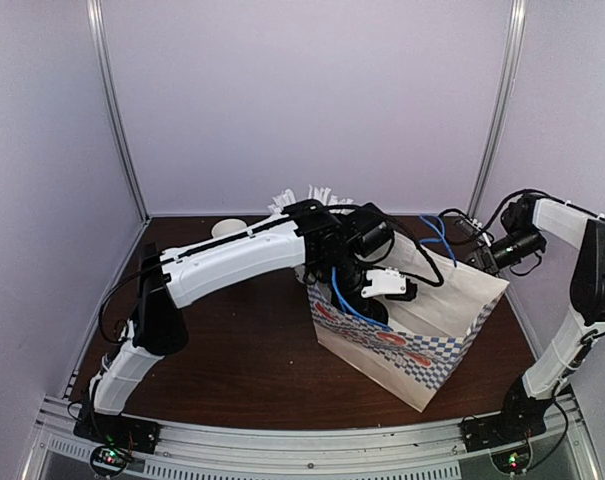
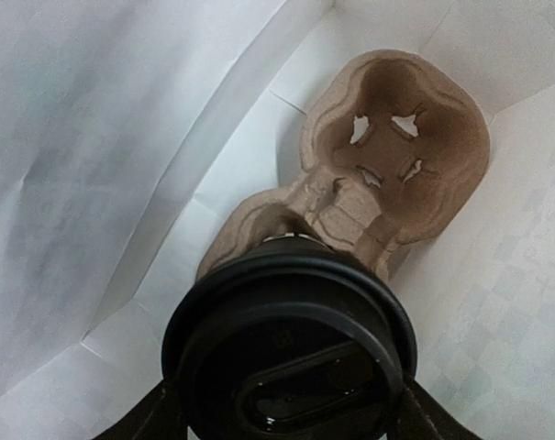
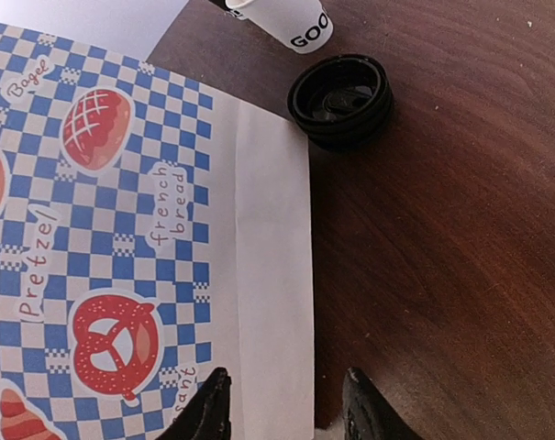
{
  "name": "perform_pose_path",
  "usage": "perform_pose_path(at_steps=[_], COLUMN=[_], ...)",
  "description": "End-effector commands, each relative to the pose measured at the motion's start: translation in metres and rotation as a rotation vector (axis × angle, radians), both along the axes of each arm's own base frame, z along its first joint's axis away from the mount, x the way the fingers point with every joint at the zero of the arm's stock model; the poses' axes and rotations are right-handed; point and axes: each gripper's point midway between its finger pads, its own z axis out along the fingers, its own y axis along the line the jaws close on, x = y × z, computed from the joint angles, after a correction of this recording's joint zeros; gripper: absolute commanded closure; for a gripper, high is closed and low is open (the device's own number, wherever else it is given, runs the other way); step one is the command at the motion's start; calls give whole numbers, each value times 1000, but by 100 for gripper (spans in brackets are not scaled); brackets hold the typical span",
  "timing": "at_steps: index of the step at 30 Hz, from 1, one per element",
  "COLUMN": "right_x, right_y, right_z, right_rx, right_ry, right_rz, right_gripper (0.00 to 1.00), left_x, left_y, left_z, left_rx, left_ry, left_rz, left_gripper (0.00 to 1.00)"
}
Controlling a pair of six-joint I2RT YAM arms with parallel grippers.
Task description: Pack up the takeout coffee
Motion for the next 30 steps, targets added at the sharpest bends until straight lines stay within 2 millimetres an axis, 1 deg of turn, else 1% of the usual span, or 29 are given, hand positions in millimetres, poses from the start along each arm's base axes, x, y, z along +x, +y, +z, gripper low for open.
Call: perform_pose_path(at_steps=[1,5,10,13,16,17,19,21,23,27,30], right_x=[-3,-14,-16,-21,-26,-30,-33,-37,-39,-39,-39], right_y=[-3,4,3,11,20,29,38,47,53,58,56], right_z=[-14,-34,-58,-67,-72,-73,-76,-79,-79,-75,-72], right_rx=[-43,-98,-182,-219,-227,-231,-244,-249,-250,-245,-258], right_ry=[14,46,79,90,105,106,110,114,119,120,121], right_rz=[-9,26,13,51,89,123,155,190,208,217,217], right_gripper=[59,60,62,62,62,62,63,63,63,64,64], left_x=[-33,-35,-37,-41,-44,-45,-47,-48,-48,-47,-47], left_y=[17,23,30,37,50,54,61,66,66,66,73], left_z=[-43,-40,-31,-30,-33,-33,-36,-37,-36,-34,-38], left_rx=[140,160,166,186,234,248,277,297,297,306,346], left_ry=[196,222,249,269,267,267,271,263,258,212,170], left_rz=[43,101,174,209,241,253,271,289,294,297,285], left_gripper=[62,64,66,67,67,68,68,69,69,70,70])
